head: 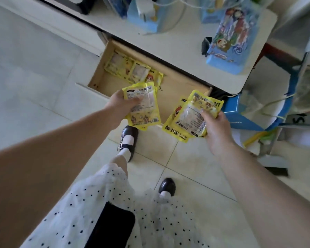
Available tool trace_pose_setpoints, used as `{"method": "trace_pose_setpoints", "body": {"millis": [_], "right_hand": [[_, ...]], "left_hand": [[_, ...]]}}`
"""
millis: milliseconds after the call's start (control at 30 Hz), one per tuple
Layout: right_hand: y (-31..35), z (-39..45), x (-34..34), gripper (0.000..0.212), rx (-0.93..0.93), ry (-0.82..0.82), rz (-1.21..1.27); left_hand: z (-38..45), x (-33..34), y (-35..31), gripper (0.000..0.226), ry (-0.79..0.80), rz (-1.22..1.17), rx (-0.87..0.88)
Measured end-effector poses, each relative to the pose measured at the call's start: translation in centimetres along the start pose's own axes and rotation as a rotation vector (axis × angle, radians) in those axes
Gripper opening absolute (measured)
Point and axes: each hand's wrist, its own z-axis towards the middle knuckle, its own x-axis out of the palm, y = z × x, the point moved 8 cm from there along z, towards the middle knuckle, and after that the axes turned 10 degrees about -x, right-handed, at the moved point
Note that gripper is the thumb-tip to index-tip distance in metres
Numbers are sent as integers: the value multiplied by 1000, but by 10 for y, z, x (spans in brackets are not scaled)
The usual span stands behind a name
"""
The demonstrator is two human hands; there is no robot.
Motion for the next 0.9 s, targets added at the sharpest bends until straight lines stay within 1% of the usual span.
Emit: {"method": "trace_pose_setpoints", "body": {"millis": [67,133,200,267,300,367,400,433,467,500,533,600,633,700,767,800,900], "right_hand": [[-9,22,12,17,11,-44,21],[-23,47,24,18,38,-92,51],[-36,73,41,21,49,-114,132],[-55,108,61,16,24,-112,113],[-65,122,71,15,21,-94,102],[-97,179,95,17,-22,-80,137],[-103,189,100,22,-30,-57,141],[-106,201,107,29,-48,-25,127],[-108,206,109,35,-71,-14,91],[-111,214,110,35,-82,-15,93],[-116,225,113,32,-80,-23,132],[-130,248,125,24,-66,-7,240],[-133,255,130,20,-76,13,256],[-143,264,130,15,-98,-6,270],[-152,268,125,12,-106,-64,291],[-154,269,125,12,-115,-82,299],[-153,268,124,15,-149,-140,254]], "left_hand": [[30,2,-13,24,12,44,14],[64,5,-21,27,13,82,18],[100,12,-30,37,25,112,21],[144,18,-33,48,22,153,25],[165,19,-30,58,18,176,24],[239,27,-23,78,21,195,80],[248,29,-26,82,29,223,92],[254,35,-31,78,54,226,111],[254,41,-34,69,77,234,116],[258,46,-36,62,91,235,129],[269,49,-37,63,83,249,154],[291,52,-38,74,41,279,200],[300,53,-38,73,33,295,220],[305,56,-39,65,-2,372,261],[302,59,-40,53,-85,465,340],[303,59,-40,51,-144,510,381],[295,67,-44,66,-289,661,493]]}}
